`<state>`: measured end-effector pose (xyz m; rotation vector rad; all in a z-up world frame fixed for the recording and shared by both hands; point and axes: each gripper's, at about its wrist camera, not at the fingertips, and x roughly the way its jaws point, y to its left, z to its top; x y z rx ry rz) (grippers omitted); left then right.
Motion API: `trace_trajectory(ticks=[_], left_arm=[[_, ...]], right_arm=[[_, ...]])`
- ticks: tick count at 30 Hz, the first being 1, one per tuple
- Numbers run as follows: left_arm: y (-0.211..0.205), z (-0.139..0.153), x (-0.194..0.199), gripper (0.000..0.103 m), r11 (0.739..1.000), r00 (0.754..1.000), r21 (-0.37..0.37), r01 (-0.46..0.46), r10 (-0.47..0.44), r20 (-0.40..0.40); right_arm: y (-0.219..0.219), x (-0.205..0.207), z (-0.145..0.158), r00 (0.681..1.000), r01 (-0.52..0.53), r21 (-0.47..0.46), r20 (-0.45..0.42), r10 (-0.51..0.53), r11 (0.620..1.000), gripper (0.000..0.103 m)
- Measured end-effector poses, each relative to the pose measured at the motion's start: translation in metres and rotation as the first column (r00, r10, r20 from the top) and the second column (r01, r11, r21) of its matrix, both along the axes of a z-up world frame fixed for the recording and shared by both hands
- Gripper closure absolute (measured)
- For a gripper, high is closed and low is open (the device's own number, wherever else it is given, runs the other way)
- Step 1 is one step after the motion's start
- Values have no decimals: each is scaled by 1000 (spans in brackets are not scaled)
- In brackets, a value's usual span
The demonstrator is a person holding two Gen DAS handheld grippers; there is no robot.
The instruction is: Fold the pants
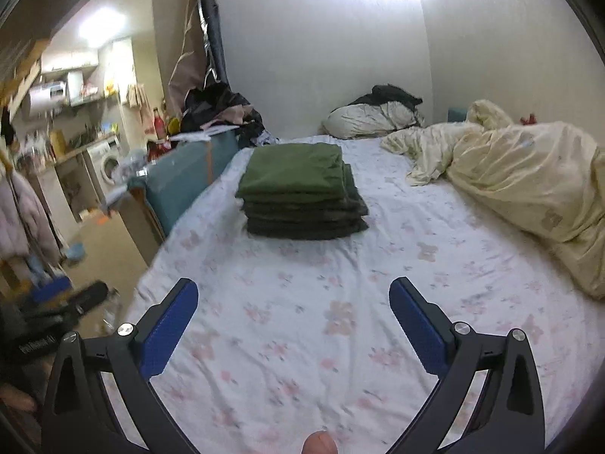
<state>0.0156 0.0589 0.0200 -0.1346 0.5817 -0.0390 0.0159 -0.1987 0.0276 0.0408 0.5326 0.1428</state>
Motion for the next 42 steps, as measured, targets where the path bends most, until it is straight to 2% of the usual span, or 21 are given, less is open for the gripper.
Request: trace_trajectory(ticks=[3,7,9,12,14,20,26,42], left_arm=[[-4,-7,-11,1,1000,1000,20,3,-3,11],[-8,-23,-4,1,1000,999,7,2,-2,-36],[-13,-26,-3,1,1000,999,1,29,-29,-33],[-21,-27,-4,1,999,999,29,44,-44,-20],[-22,-29,-2,1,999,999,15,45,-44,-29],[-20,-32,3,1,1000,999,-8,21,-22,-47],[-24,-26,-5,1,999,999,23,39,-39,-6],[-19,-26,-4,1,999,1000,20,25,-25,-10]], right_arm=[[0,-15,-14,1000,5,4,2,-5,1000,0],[-1,-18,-32,1000,17,46,-26,-16,999,0],[1,-14,-35,999,16,37,-32,-14,999,0],[5,-10,-39,1000,21,18,-23,-21,1000,0],[11,-10,-43,999,24,-6,-23,-24,1000,0],[8,-9,-45,999,31,6,-34,-31,999,0],[5,-9,-44,999,39,13,-34,-39,999,0],[3,-10,-44,998,47,15,-36,-46,999,0]])
